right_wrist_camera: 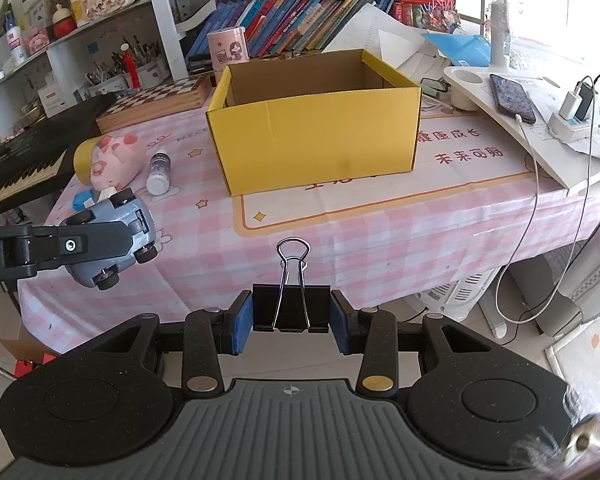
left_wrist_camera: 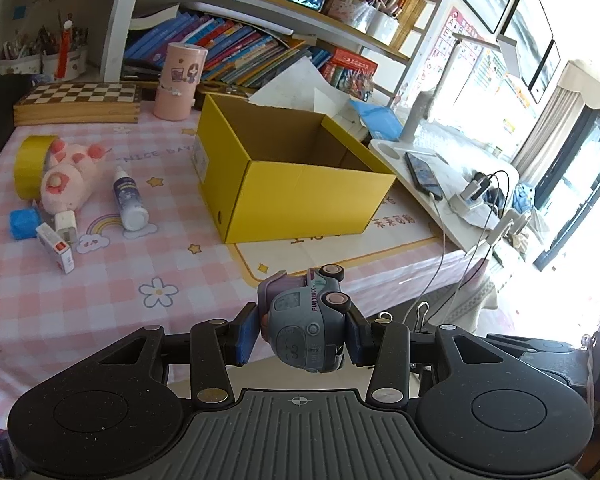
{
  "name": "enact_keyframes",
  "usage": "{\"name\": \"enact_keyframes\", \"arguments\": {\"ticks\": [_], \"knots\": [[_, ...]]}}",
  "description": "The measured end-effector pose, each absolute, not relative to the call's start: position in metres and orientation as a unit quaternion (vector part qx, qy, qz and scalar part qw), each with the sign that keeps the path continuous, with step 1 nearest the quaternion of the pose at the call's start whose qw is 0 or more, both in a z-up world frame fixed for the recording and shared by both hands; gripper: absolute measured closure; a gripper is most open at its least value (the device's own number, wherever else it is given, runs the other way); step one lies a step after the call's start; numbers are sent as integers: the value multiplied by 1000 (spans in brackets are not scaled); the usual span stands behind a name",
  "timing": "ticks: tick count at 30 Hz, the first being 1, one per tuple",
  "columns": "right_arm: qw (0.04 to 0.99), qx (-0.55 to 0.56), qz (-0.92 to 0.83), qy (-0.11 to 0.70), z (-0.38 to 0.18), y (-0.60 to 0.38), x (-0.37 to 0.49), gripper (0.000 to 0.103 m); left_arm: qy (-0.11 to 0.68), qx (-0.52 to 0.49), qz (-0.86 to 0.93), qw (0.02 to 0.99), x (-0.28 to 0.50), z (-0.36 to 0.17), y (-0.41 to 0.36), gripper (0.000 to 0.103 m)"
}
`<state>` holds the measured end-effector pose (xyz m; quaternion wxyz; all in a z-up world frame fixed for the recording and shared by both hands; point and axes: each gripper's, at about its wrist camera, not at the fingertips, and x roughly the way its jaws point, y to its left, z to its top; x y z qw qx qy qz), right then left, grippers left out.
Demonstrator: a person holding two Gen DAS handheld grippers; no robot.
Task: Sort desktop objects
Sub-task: 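Lift the binder clip and toy car and carry both over the yellow cardboard box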
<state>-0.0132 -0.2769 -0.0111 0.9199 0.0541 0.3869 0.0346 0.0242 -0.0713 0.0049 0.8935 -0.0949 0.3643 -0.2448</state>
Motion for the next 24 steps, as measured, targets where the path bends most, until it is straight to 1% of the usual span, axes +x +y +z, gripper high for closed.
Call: {"name": "enact_keyframes", "arguments": {"ticks": [24], "knots": [[919,62,38,386,-11,-310,29,66,356,-80,-244,899,62,12,-107,60]]}}
